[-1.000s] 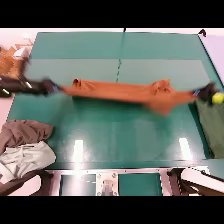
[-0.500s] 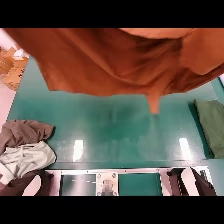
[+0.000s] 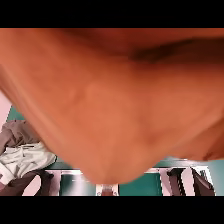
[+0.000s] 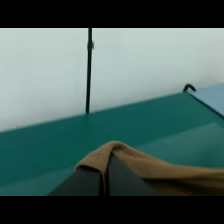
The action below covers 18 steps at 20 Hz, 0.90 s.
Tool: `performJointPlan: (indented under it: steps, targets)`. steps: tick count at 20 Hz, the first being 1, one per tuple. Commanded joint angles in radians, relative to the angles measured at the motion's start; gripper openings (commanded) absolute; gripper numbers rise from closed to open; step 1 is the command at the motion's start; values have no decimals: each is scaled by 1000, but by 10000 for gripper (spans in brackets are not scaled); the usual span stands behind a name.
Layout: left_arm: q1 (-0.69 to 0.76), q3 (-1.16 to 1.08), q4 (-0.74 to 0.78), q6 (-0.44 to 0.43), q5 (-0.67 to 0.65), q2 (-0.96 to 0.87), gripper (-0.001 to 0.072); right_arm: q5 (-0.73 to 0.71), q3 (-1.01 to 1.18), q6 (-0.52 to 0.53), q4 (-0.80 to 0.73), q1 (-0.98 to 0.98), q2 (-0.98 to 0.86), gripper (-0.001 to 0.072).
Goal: Fold the shirts.
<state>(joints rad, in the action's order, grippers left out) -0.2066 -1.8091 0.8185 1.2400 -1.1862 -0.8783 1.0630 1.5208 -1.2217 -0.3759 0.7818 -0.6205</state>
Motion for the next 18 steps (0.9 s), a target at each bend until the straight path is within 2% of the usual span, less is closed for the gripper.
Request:
performJointPlan:
  steps: [1, 3, 5, 7, 10, 13, 15, 18]
  targets:
    - [46, 323, -77, -108, 32, -77, 22, -50, -323, 113, 1, -87, -47, 19]
    - [125, 481, -74, -182, 159, -181, 22, -167, -507, 221, 0, -200, -135, 19]
    - [177, 547, -60, -183, 291, -324, 21, -306, -607, 309, -2, -292, -286, 19]
    - [187, 546, -78, -172, 414, -479, 22, -386, -596, 344, 1, -338, -496, 19]
    - [187, 543, -144, -177, 518, -653, 21, -373, -458, 344, 1, -349, -810, 19]
    - [187, 492, -146, -176, 514, -763, 21, -266, -270, 340, 1, -349, -1048, 19]
    - [187, 459, -145, -176, 520, -795, 21, -242, -182, 333, 0, -349, -1129, 18]
    - [184, 439, -140, -175, 519, -800, 22, -229, -142, 332, -4, -338, -1148, 18]
